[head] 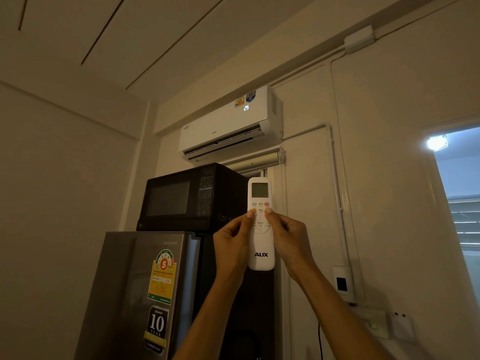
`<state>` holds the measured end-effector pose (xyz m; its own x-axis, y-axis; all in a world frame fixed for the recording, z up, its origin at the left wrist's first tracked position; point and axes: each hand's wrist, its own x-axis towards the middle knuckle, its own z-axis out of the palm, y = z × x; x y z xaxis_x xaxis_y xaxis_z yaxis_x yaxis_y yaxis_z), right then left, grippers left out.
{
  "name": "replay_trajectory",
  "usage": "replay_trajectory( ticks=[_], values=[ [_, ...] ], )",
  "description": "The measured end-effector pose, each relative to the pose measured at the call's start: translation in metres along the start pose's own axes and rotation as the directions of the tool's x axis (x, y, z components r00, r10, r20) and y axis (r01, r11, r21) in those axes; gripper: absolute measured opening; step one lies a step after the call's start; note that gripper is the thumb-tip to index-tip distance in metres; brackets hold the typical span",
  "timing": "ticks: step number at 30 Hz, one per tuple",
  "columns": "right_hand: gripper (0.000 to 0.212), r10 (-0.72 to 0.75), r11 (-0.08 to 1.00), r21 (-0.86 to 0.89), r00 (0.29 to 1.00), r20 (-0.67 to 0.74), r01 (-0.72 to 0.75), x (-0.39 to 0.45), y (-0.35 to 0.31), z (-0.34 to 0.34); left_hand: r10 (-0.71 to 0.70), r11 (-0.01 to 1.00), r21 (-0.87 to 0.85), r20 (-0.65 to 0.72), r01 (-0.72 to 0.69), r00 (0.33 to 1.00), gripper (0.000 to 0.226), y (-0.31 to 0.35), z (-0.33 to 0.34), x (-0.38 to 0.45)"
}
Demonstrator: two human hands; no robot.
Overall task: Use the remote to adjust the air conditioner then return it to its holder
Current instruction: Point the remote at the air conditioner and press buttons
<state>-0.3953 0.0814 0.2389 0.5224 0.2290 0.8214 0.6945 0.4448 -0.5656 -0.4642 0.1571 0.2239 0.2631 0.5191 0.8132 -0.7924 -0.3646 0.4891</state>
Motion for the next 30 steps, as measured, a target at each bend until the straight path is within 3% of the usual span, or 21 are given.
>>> replay_trajectory(
  ticks=[30],
  values=[
    [0.018, -0.025, 1.0, -0.004, 0.999, 0.03, 0.025, 0.0007, -0.0028, -0.0056, -0.017, 1.0, 0.001, -0.002, 0.017, 1.0, 0.015, -0.0005, 0.0032, -0.0002]
  ],
)
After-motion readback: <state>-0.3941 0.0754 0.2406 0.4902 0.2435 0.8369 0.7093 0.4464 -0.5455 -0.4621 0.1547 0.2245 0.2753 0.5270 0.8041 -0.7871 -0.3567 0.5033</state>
